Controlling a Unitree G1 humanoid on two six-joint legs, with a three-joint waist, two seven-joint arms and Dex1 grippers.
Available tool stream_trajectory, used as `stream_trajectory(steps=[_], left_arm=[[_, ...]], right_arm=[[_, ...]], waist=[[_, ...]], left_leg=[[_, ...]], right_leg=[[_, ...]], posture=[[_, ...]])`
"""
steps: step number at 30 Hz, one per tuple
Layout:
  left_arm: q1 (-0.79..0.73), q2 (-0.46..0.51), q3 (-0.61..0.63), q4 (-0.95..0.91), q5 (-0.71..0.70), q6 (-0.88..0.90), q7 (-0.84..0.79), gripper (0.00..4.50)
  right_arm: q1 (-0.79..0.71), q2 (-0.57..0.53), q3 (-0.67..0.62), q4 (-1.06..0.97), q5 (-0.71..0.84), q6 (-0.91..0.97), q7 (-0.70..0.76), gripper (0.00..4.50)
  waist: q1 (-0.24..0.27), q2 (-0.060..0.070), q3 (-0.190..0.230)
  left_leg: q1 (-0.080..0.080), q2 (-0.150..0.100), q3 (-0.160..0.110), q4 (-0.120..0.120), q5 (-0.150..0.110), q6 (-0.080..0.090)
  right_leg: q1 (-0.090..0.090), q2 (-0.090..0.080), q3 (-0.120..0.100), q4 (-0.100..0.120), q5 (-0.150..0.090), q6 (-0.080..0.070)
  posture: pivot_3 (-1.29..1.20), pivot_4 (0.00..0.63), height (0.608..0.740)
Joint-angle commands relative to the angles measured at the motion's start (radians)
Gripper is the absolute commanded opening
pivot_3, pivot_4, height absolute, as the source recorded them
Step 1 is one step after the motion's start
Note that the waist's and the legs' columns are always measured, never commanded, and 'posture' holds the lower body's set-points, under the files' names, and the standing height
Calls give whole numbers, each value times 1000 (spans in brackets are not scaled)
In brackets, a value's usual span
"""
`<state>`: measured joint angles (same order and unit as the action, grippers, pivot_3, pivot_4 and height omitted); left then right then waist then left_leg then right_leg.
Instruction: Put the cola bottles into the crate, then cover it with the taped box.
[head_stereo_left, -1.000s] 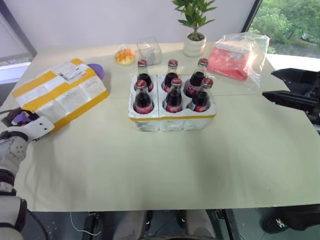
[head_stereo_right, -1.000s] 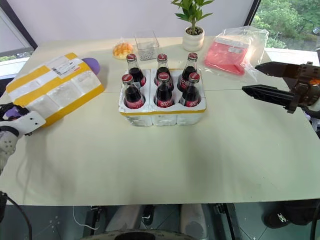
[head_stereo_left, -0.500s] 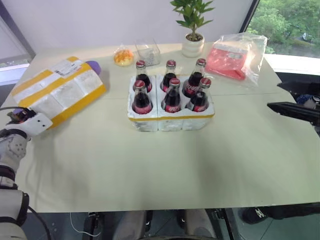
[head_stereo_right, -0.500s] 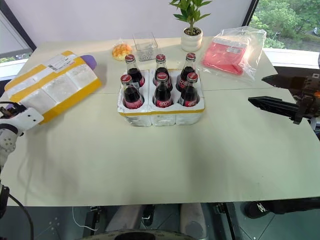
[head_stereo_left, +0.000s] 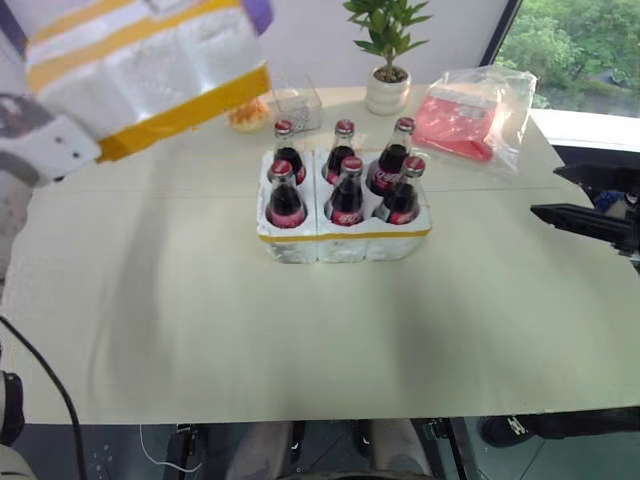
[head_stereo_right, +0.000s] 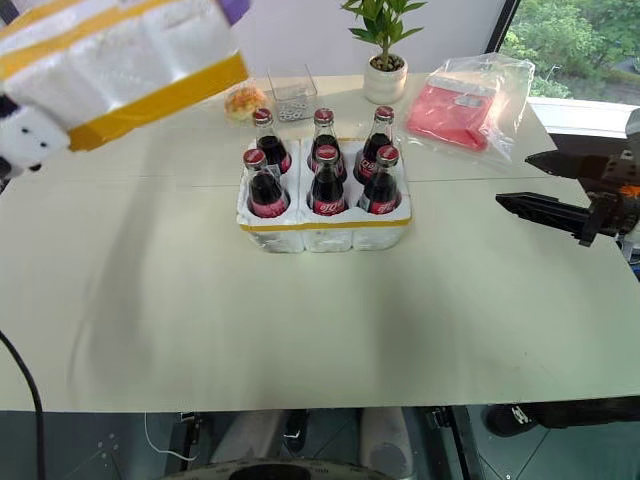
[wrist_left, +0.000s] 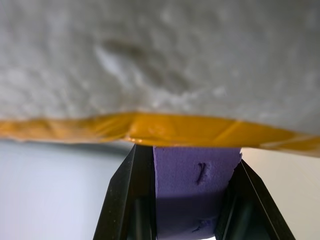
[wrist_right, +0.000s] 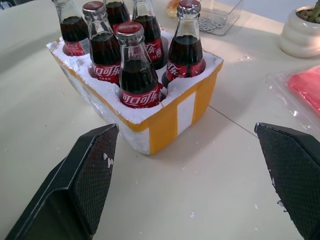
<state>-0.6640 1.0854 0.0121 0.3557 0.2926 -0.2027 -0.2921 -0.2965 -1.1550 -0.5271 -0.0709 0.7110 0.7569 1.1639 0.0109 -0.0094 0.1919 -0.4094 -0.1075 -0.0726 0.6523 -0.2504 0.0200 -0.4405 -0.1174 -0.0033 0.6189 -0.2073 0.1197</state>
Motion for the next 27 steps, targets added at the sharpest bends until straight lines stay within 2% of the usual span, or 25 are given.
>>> stream_trajectory(steps=[1, 5, 11, 15, 18, 21, 25, 26, 27], left_arm=[[-63, -9, 14, -248, -40, 143, -137, 1125], [-138, -40, -68, -443, -13, 280, -315, 1125], [-205, -79, -173, -584, 51, 399, -494, 1125], [-187, -86, -208, -609, 102, 376, -526, 1125], [-156, -68, -240, -588, 200, 301, -490, 1125], [-142, -104, -253, -589, 231, 278, -480, 1125], [-108, -139, -260, -582, 294, 270, -456, 2397], [-85, -139, -256, -588, 298, 267, -459, 3030], [-69, -140, -253, -592, 301, 264, -462, 3448]], right_arm=[[-32, 11, 6, 7, 1, -24, -16, 4500], [-54, 35, 34, 19, 2, -34, -33, 4500], [-47, 74, 29, 37, 2, -60, -42, 4500], [-25, 94, 7, 39, 8, -69, -50, 4500], [-4, 104, -15, 49, 9, -83, -45, 4500], [2, 115, -27, 48, 16, -87, -57, 4500], [16, 129, -32, 7, 25, -76, -87, 4500], [17, 131, -34, -9, 32, -67, -96, 4500], [19, 132, -35, -20, 37, -61, -104, 4500]], waist=[[0, 0, 0], [-1, 0, 0], [-1, 0, 0], [-2, 0, 0], [0, 0, 0], [1, 0, 0], [1, 0, 0], [-1, 0, 0], [-2, 0, 0]], left_leg=[[0, 0, 0, 0, 0, 0], [0, 0, 1, 1, 0, 0], [0, 0, 1, 2, 0, 1], [1, 1, 1, 2, 0, 1], [1, 1, 1, 2, 0, 1], [1, 1, 1, 2, 0, 1], [1, 1, 1, 3, 0, 1], [1, 1, 1, 3, 0, 1], [1, 1, 1, 3, 0, 1]], right_leg=[[0, 0, 0, 0, 0, 0], [0, 2, 0, 0, 0, 0], [2, 4, 0, 0, 0, 0], [2, 5, 0, 0, 0, 0], [2, 5, 0, 0, 0, 0], [2, 5, 0, 0, 0, 0], [3, 5, 0, 0, 0, 0], [3, 5, 0, 0, 0, 0], [3, 5, 0, 0, 0, 0]], posture=[[0, 150, 740], [0, 150, 740], [0, 150, 740], [0, 150, 740], [0, 150, 740], [0, 150, 740], [0, 150, 740], [0, 150, 740], [0, 150, 740]])
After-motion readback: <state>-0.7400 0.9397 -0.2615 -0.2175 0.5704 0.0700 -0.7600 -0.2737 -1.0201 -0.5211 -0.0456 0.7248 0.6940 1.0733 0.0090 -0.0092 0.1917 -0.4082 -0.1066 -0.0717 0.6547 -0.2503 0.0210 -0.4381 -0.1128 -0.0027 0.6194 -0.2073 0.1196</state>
